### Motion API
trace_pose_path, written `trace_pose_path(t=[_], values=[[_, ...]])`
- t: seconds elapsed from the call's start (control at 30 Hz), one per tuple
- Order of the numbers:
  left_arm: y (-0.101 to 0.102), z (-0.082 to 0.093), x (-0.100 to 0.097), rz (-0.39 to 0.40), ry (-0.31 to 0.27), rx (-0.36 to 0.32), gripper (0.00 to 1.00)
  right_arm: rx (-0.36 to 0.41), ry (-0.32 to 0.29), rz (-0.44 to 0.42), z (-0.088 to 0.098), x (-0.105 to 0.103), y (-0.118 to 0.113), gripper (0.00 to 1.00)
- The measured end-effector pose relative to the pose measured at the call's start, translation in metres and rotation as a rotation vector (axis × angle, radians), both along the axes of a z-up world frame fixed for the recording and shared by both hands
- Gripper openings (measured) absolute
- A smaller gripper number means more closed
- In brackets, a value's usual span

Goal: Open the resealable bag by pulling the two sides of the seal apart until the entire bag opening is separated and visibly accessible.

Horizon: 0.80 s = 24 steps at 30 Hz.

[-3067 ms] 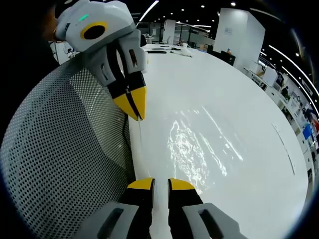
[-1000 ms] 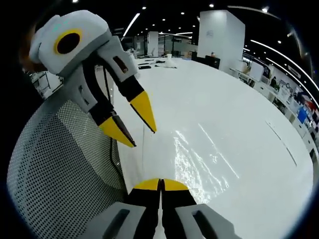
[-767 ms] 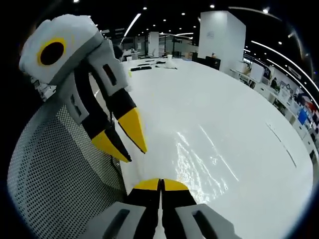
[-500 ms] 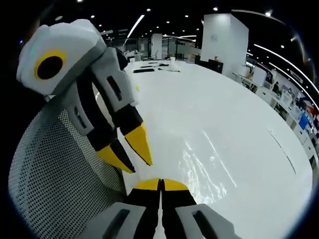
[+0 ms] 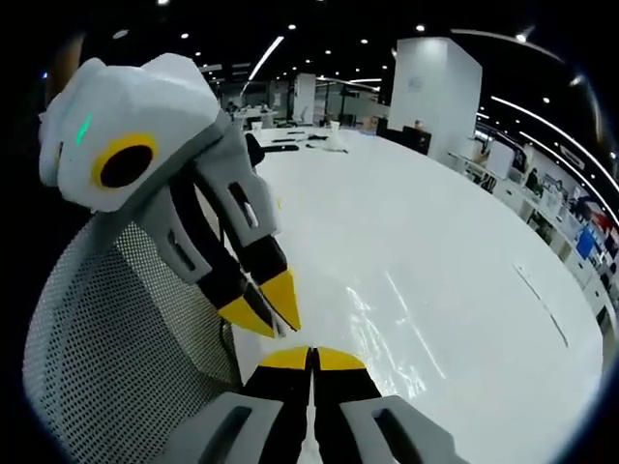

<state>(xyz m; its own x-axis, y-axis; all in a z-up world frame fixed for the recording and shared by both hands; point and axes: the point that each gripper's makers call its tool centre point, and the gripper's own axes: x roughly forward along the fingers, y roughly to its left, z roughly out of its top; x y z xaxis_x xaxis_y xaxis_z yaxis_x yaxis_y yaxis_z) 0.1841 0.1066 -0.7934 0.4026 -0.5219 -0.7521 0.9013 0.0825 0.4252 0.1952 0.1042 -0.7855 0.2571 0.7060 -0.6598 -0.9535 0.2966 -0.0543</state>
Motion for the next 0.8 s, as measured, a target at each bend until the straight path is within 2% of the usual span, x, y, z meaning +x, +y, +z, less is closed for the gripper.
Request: trace_pose_path(t=[0.4,0.8], values=[[0.000,0.006,0.003,0.020,-0.004,-0.018,0.00,0.054,-0.093,-0.100,0.020,0.025,0.002,0.00],[0.000,0.015,0.011,0.038,-0.035,-0.031,0.00,0.106,-0.189,-0.146,0.054,0.047,0.006,0.00]])
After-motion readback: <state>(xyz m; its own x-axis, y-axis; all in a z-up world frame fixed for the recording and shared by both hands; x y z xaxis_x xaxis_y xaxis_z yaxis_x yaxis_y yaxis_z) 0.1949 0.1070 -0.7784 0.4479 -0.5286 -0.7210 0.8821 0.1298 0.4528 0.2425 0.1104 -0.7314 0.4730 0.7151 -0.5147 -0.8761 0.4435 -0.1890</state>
